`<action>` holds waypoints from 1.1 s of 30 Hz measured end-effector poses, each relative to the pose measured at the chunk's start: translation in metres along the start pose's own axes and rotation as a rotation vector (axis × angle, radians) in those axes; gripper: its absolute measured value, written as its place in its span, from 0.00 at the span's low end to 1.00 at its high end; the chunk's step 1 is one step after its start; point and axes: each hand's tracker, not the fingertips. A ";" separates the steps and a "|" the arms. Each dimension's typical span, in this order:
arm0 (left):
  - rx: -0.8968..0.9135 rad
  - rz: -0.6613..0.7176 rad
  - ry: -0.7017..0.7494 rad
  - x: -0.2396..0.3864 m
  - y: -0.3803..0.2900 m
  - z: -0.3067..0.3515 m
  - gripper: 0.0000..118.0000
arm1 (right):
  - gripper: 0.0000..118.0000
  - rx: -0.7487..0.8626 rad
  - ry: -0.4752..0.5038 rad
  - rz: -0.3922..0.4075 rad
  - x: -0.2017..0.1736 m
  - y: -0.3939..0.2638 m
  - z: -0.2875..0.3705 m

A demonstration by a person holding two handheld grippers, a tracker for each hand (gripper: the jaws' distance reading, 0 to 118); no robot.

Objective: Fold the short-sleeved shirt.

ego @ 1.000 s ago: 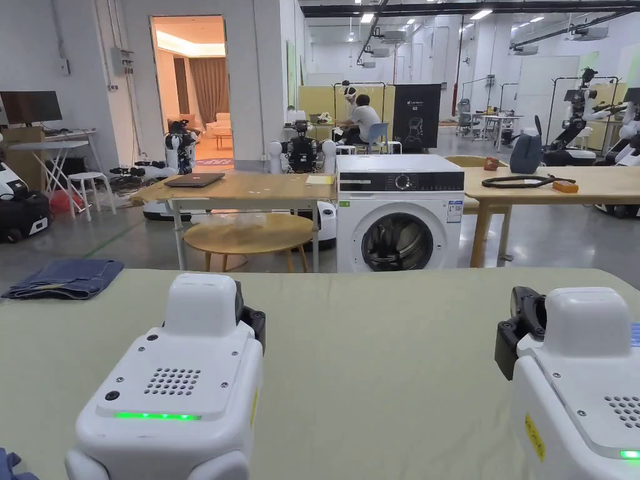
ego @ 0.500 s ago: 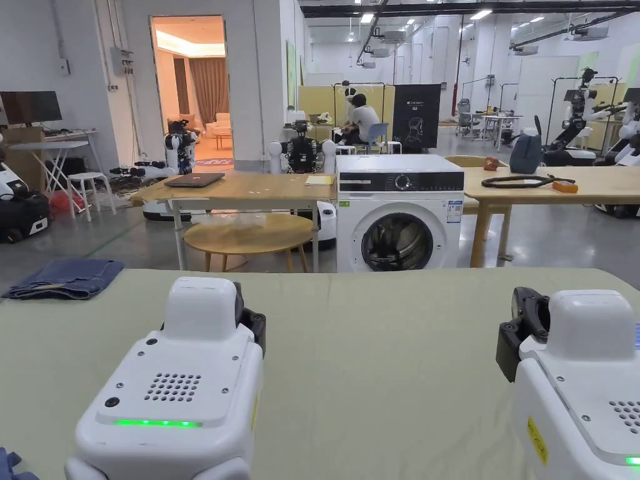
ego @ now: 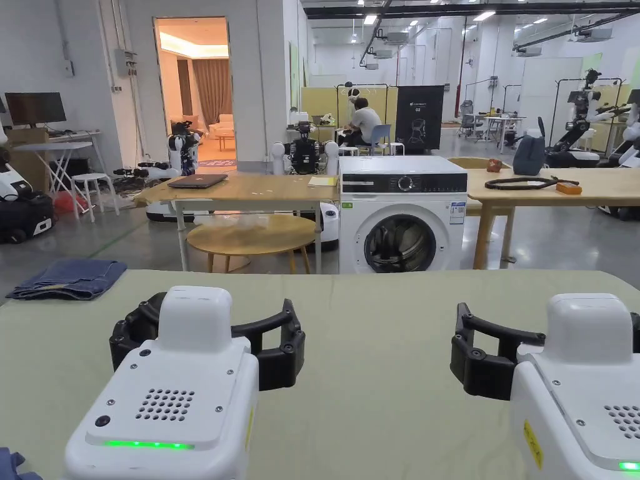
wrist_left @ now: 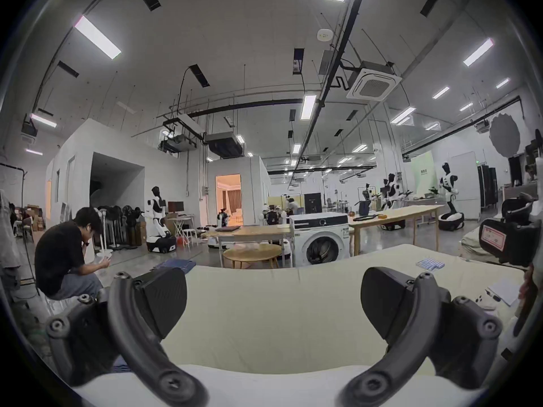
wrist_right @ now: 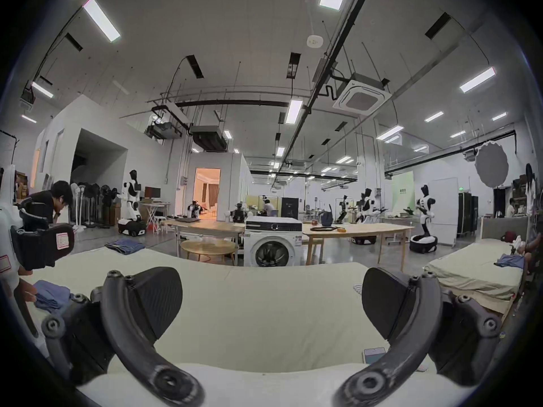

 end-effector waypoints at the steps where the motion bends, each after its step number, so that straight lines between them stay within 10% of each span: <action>1: 0.005 0.000 0.004 0.000 0.000 0.000 0.98 | 1.00 0.001 0.001 0.002 0.000 0.000 0.000; 33: 0.003 -0.021 0.029 0.004 0.004 0.002 0.98 | 1.00 -0.079 0.073 -0.083 -0.005 0.019 0.017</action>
